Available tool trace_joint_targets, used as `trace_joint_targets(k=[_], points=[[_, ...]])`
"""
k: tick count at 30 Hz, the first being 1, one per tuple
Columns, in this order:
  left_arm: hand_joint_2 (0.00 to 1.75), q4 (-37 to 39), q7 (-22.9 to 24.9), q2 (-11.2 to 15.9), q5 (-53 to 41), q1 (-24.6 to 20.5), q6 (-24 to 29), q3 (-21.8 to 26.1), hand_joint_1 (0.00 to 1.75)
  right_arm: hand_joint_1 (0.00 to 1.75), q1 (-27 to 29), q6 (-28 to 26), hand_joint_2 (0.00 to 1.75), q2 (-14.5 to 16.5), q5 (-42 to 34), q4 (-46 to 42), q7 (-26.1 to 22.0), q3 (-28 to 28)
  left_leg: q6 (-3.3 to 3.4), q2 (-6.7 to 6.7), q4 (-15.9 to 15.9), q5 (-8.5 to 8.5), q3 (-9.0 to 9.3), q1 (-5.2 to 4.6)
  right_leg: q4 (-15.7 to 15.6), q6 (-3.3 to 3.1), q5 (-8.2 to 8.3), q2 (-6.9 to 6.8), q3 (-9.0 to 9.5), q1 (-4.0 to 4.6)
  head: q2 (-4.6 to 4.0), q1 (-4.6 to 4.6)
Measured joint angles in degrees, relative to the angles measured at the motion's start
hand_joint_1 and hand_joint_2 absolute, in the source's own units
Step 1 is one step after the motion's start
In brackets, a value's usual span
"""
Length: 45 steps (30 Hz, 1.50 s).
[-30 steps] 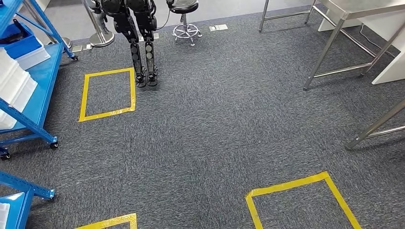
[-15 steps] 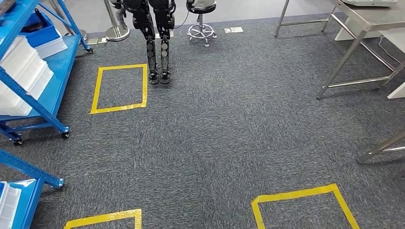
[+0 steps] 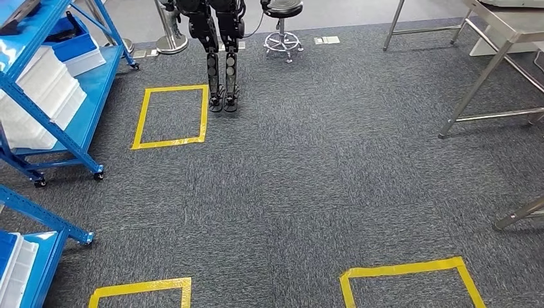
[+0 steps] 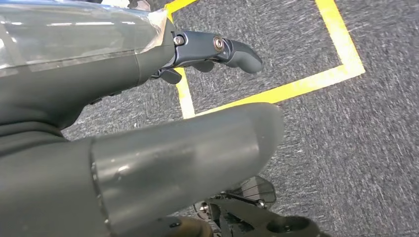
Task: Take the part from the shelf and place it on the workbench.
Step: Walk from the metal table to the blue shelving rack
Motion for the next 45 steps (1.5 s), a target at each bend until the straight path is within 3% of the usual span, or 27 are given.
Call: trace_joint_targets(k=[2,4,7,9,10,12,13,14,15,16,18,19,22,24,27,28,29,30,31,32,34,36,39,41,43,44,45], points=[[0.00,-0.01,0.00,0.09,-0.02,-0.10,0.00,0.00,0.00,0.00,-0.06,0.01,1.75,0.12,0.10,0.00,-0.03,0.01,1.09,1.00,-8.16,3.79,4.08,-0.50,-0.04,-0.04,-0.05,-0.41,0.16,0.15,0.00,0.01],[0.00,-0.02,-0.03,0.23,-0.02,-0.29,0.02,0.00,0.00,0.00,-0.10,0.05,1.75,0.27,0.28,0.00,-0.11,0.02,2.05,2.22,-13.58,5.44,6.78,-1.19,-0.14,0.09,-0.11,-0.82,0.20,0.21,0.00,0.00],[0.00,-0.02,-0.06,0.33,-0.03,-0.34,0.05,0.00,0.00,0.00,-0.10,0.14,1.75,0.50,0.46,0.00,-0.19,0.04,2.83,1.75,-15.37,6.01,7.43,-1.47,-0.66,0.56,-0.06,-1.67,0.41,0.24,0.00,-0.07],[0.00,-0.02,-0.07,0.28,-0.03,-0.32,0.06,0.01,0.00,0.00,-0.11,0.15,1.75,0.55,0.56,0.00,-0.22,0.09,3.30,1.03,-17.39,7.10,8.54,-1.20,0.88,0.67,-1.02,-0.96,-0.09,0.42,0.00,-0.02],[0.00,-0.02,-0.07,0.23,-0.04,-0.36,0.06,0.01,0.00,0.00,-0.08,0.15,1.75,0.49,0.61,0.00,-0.24,0.10,3.40,0.67,-18.14,7.56,8.99,-1.02,3.43,0.52,-2.26,-0.22,-1.26,0.42,0.00,0.07],[0.00,-0.02,-0.04,0.13,-0.04,-0.43,0.05,0.01,0.00,0.00,0.01,0.17,1.75,0.34,0.70,0.00,-0.23,0.11,3.53,-0.06,-18.30,7.76,9.04,-1.15,10.86,0.29,-5.28,0.91,-4.83,0.09,0.00,0.19],[0.00,-0.02,-0.02,0.09,-0.04,-0.41,0.03,0.01,0.00,0.00,0.08,0.20,1.75,0.26,0.73,0.00,-0.20,0.11,3.48,-0.50,-18.20,7.72,8.97,-1.18,13.75,0.46,-6.17,1.07,-6.39,-0.08,0.00,0.23],[0.00,-0.02,0.01,0.06,-0.04,-0.36,0.01,0.01,0.00,0.00,0.16,0.27,1.75,0.17,0.76,0.00,-0.18,0.11,3.39,-0.94,-18.05,7.66,8.92,-1.19,14.65,0.88,-6.15,1.12,-6.98,-0.25,0.00,0.23],[0.00,-0.01,0.02,0.05,-0.04,-0.31,-0.03,0.02,0.00,0.00,0.23,0.38,1.75,0.09,0.78,0.00,-0.17,0.13,3.21,-1.40,-17.81,7.54,8.87,-1.14,13.21,1.49,-5.17,1.15,-6.40,-0.42,0.00,0.24],[0.00,-0.01,0.03,0.04,-0.04,-0.28,-0.08,0.02,0.00,0.00,0.26,0.52,1.75,-0.02,0.80,0.00,-0.21,0.16,2.92,-1.84,-17.42,7.33,8.80,-1.04,9.57,2.21,-3.46,1.27,-4.68,-0.63,0.00,0.25],[0.00,-0.01,0.04,0.09,-0.04,-0.27,-0.14,0.02,0.00,0.00,0.24,0.81,1.75,-0.11,0.83,0.01,-0.31,0.28,2.08,-2.56,-16.23,6.64,8.48,-1.00,2.29,2.85,-0.71,1.99,-1.17,-0.91,0.00,0.33],[0.00,-0.02,0.04,0.13,-0.03,-0.27,-0.15,0.02,0.00,0.00,0.20,0.90,1.75,-0.10,0.82,0.02,-0.35,0.34,1.69,-2.80,-15.69,6.31,8.24,-1.07,0.40,2.61,-0.13,2.31,-0.18,-0.91,0.00,0.36],[0.00,-0.01,0.03,0.25,-0.02,-0.15,-0.17,0.00,0.00,0.00,0.11,1.01,1.75,-0.10,0.82,0.04,-0.37,0.55,1.10,-3.18,-14.87,5.87,7.67,-1.05,0.20,1.28,0.00,2.28,0.02,-0.72,0.00,0.08],[0.00,0.00,0.02,0.31,-0.02,-0.03,-0.17,0.00,0.00,0.00,0.15,1.03,1.75,-0.11,0.82,0.04,-0.40,0.73,0.63,-2.30,-13.12,4.69,6.94,-0.77,0.11,0.79,0.14,1.96,0.02,-0.87,0.00,-0.12],[0.00,0.00,-0.04,0.30,-0.02,-0.02,-0.24,0.00,0.00,0.00,0.25,1.16,1.75,-0.17,0.81,0.04,-0.64,0.89,-0.22,-0.35,-3.10,-0.62,2.05,-0.35,0.08,0.22,0.10,1.19,-0.07,-0.56,0.00,-0.42],[0.00,0.01,-0.05,0.28,-0.02,0.03,-0.30,0.00,0.00,0.00,0.31,1.20,1.75,-0.20,0.81,0.04,-0.69,0.90,-0.31,-0.14,0.42,-1.91,0.19,-0.23,0.09,0.11,0.06,0.88,-0.12,-0.39,0.00,-0.43],[0.00,0.02,-0.06,0.27,-0.02,0.10,-0.36,0.00,0.00,0.00,0.34,1.21,1.75,-0.23,0.80,0.04,-0.70,0.90,-0.25,-0.06,2.23,-2.13,-0.88,-0.18,0.10,0.06,0.03,0.59,-0.15,-0.23,0.00,-0.44],[0.00,0.03,-0.06,0.26,-0.02,0.17,-0.40,0.00,0.00,0.00,0.35,1.22,1.75,-0.26,0.80,0.04,-0.70,0.90,-0.04,-0.02,1.82,-1.24,-0.84,-0.17,0.10,0.00,-0.01,0.32,-0.13,-0.09,0.00,-0.44],[0.00,0.04,-0.06,0.26,-0.02,0.22,-0.42,0.00,0.00,0.00,0.33,1.22,1.75,-0.27,0.80,0.04,-0.70,0.91,0.33,0.07,-0.93,0.57,0.43,-0.25,0.08,-0.05,-0.06,0.09,-0.05,0.03,0.00,-0.44],[0.00,0.04,-0.06,0.28,-0.02,0.22,-0.42,0.00,0.00,0.00,0.30,1.22,1.75,-0.24,0.79,0.04,-0.72,0.92,0.88,0.47,-5.25,2.72,2.60,-0.49,0.05,-0.11,-0.10,-0.13,0.06,0.12,0.00,-0.44],[0.00,0.03,-0.07,0.43,-0.02,0.06,-0.41,0.00,0.00,0.00,0.23,1.22,1.75,-0.10,0.76,0.04,-0.75,0.93,1.86,1.67,-12.37,5.29,6.17,-1.10,-0.08,-0.08,-0.20,-0.58,0.25,0.21,0.00,-0.40],[0.00,0.02,-0.07,0.57,-0.01,-0.08,-0.40,0.00,0.00,0.00,0.22,1.24,1.75,0.04,0.76,0.04,-0.77,0.94,2.40,2.12,-14.36,5.53,6.98,-1.65,-0.31,0.20,-0.24,-1.14,0.35,0.09,0.00,-0.44],[0.00,0.03,-0.06,0.56,0.05,-0.01,-0.39,0.01,0.00,0.00,0.17,1.27,1.75,0.18,0.76,0.04,-0.80,0.96,3.26,1.12,-16.64,6.67,8.16,-1.57,-0.02,0.74,-0.68,-1.21,0.48,0.21,0.00,-0.48],[0.00,0.03,-0.07,0.47,0.07,-0.05,-0.40,0.02,0.00,0.00,0.22,1.27,1.75,0.08,0.76,0.04,-0.87,0.98,3.64,0.44,-18.14,7.58,9.12,-1.19,4.76,0.49,-2.96,0.16,-1.63,0.23,0.00,-0.39],[0.00,0.03,-0.08,0.39,0.07,-0.06,-0.40,0.02,0.00,0.00,0.31,1.27,1.75,-0.07,0.75,0.04,-0.88,0.98,3.73,-0.31,-18.23,7.67,9.13,-1.21,12.24,0.46,-5.84,1.06,-5.41,-0.11,0.00,-0.29],[0.00,0.04,-0.08,0.36,0.07,0.01,-0.40,0.02,0.00,0.00,0.37,1.27,1.75,-0.15,0.74,0.04,-0.85,0.98,3.64,-0.74,-18.15,7.61,9.11,-1.21,14.53,0.77,-6.41,1.16,-6.73,-0.31,0.00,-0.26],[0.00,0.05,-0.08,0.31,0.07,0.11,-0.39,0.02,0.00,0.00,0.43,1.27,1.75,-0.23,0.73,0.04,-0.82,0.98,3.50,-1.18,-18.00,7.51,9.09,-1.17,14.70,1.33,-6.02,1.19,-7.04,-0.51,0.00,-0.26]])
